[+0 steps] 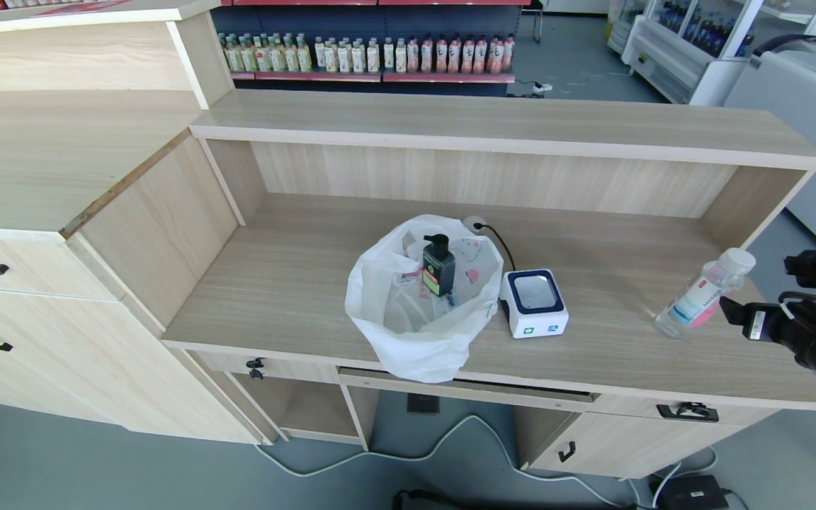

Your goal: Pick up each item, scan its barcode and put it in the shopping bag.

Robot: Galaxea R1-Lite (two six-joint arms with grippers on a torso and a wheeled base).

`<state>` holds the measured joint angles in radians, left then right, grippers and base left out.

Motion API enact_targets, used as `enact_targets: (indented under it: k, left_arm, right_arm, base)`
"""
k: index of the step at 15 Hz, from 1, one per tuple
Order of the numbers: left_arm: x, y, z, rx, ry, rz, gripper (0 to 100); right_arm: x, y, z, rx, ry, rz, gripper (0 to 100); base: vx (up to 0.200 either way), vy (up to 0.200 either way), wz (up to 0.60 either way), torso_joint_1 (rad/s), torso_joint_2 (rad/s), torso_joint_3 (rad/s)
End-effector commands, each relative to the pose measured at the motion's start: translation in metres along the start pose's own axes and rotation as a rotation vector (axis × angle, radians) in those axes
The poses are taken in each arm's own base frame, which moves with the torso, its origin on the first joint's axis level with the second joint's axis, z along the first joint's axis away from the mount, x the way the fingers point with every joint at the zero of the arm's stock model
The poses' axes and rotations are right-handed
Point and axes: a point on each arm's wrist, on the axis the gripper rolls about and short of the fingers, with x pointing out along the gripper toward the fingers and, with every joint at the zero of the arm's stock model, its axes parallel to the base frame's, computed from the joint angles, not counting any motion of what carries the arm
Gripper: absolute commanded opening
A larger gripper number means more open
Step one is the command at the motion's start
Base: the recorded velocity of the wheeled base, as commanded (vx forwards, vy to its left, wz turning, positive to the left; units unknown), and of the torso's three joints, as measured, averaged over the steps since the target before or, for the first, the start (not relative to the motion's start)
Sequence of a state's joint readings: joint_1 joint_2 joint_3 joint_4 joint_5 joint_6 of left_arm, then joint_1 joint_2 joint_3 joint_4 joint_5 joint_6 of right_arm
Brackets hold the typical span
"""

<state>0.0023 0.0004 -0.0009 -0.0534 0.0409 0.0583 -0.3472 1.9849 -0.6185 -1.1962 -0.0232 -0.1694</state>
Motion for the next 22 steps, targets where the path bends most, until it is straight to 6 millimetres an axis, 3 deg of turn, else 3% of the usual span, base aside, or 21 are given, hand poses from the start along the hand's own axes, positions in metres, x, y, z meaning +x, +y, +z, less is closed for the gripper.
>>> enact_targets:
  k: [1,22]
  left_arm:
    - [0.000,0.000,0.000,0.000,-0.001,0.001,100]
    - [0.000,0.000,0.000,0.000,0.000,0.001,100]
  right_arm:
    - [0.005,0.003,0.000,-0.013,-0.004,0.008,100]
    - [0.050,0.057,-0.018,-0.051,-0.046,0.056,100]
  base:
    - [0.000,0.000,0.00,0.000,0.00,0.000]
    - [0.000,0.000,0.00,0.000,0.00,0.000]
